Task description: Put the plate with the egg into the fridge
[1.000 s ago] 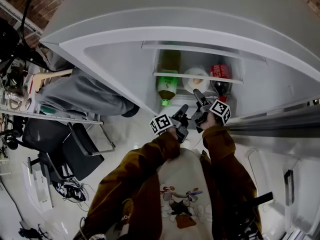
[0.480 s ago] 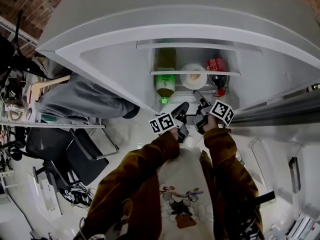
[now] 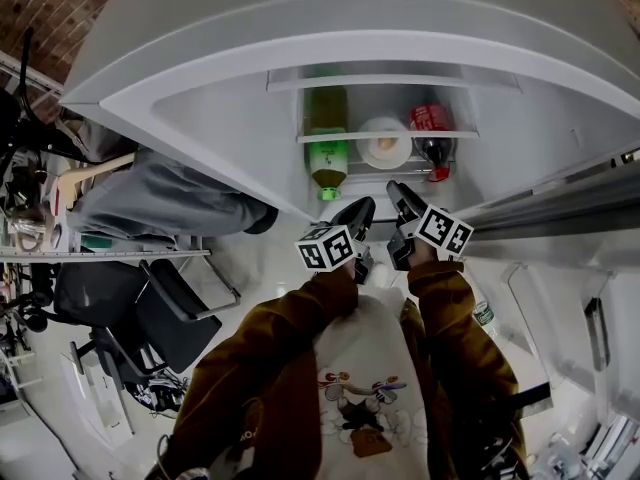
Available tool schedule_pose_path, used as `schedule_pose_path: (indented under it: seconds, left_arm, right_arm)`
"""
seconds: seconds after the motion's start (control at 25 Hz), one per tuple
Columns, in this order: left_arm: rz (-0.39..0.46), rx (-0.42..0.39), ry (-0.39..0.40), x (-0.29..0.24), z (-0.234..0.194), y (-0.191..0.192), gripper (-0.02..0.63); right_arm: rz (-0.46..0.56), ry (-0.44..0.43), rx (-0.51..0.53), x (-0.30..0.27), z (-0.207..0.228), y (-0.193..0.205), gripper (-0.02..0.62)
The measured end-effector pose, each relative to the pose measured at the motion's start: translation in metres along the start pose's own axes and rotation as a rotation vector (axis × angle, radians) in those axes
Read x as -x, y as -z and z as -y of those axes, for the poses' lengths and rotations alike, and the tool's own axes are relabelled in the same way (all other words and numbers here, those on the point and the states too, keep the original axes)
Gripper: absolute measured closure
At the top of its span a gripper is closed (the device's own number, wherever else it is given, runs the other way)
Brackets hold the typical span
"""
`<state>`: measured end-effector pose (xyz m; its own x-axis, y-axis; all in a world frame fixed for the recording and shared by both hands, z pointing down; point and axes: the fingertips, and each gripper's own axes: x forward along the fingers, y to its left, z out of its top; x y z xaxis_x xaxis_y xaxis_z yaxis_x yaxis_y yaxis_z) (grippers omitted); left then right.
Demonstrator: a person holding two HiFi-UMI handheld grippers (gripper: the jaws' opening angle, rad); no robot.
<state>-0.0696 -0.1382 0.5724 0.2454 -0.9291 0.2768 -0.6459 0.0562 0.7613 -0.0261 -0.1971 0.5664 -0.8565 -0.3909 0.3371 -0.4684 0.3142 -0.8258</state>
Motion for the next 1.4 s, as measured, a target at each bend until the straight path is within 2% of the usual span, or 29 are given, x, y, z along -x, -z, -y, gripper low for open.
schedule_pose_path:
  seconds: [0.2,0.48,0.72,0.88,1.16,1.4]
  left_arm:
    - [-0.045,-0.158,-0.006,0.011,0.014,-0.006,0.598]
    - [-0.119,-0.340,0.029,0.039,0.038,-0.008,0.598]
    - [-0.121,-0.462,0.061,0.053,0.063,-0.017,0.598]
    - [-0.120,-0.486,0.056,0.056,0.070,-0.018,0.598]
    - [-0.127,-0.484,0.062,0.060,0.079,-0.011,0.598]
    - [-0.107,-0.468,0.054,0.066,0.080,-0.015,0.598]
  right_arm:
    - [0.016,-0.001,0.158,0.021,-0.017,0.001,0.491]
    - [0.023,0.024,0.475,0.051,-0.044,0.005,0.586]
    - [0.019,0.027,0.614,0.064,-0.060,0.016,0.589]
    - [0.043,0.046,0.631,0.074,-0.062,0.018,0.589]
    - [0.099,0.069,0.620,0.082,-0.073,0.014,0.589]
    - [0.118,0.074,0.651,0.093,-0.081,0.009,0.589]
